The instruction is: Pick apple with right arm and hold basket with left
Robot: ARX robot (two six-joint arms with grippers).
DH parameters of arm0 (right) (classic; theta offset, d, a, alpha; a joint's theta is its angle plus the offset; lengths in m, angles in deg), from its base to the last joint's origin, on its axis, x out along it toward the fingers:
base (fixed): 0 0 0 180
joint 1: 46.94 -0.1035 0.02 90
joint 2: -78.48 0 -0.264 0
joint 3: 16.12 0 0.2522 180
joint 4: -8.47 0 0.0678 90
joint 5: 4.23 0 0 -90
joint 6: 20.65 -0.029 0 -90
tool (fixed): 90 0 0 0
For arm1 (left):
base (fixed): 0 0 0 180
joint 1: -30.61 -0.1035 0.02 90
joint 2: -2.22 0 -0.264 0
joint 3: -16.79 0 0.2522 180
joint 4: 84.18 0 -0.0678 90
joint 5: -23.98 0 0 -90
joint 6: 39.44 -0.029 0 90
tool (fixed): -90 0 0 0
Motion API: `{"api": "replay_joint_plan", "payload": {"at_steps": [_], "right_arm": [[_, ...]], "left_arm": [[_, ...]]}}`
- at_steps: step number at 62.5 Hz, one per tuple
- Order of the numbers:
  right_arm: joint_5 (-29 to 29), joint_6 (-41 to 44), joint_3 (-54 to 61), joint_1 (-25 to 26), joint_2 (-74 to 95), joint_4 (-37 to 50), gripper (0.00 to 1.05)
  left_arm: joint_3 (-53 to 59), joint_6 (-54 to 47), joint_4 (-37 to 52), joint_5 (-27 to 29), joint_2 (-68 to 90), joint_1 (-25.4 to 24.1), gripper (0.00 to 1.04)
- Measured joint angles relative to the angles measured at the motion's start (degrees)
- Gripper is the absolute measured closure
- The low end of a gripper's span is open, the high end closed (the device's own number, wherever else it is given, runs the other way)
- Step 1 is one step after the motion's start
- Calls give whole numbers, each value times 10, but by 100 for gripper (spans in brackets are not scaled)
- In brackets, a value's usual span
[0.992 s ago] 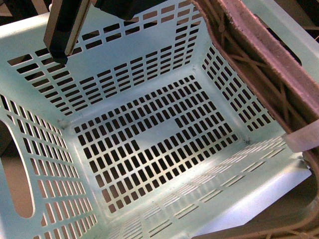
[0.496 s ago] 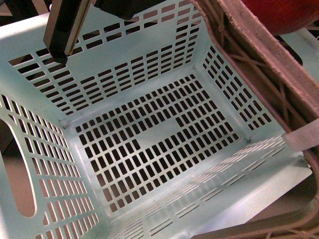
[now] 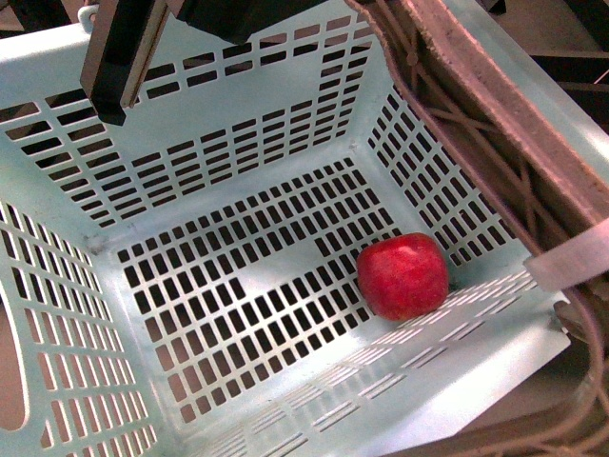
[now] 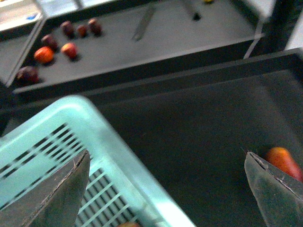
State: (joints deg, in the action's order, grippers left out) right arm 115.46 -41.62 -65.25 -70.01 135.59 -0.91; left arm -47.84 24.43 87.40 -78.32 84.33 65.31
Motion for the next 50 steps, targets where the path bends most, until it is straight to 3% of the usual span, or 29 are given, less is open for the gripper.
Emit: {"api": "replay_joint_plan", "payload": {"at_steps": [10,16,23,46,50], "right_arm": [[-7,5,4,2,-6,4,9],[-88,94,74,25,-22,159,24],[-129,162,139,53,-61,247,41],[-206,204,253,134,-172,252,103],[-219,207,271,149,-196,244,103]], "left_arm": [[0,-4,0,-2,0,1,99],[0,1,0,-9,0,1,99],[0,0,0,-5,0,1,99],[0,-1,0,-4,0,1,99],[0,-2,0,-2,0,1,99]]}}
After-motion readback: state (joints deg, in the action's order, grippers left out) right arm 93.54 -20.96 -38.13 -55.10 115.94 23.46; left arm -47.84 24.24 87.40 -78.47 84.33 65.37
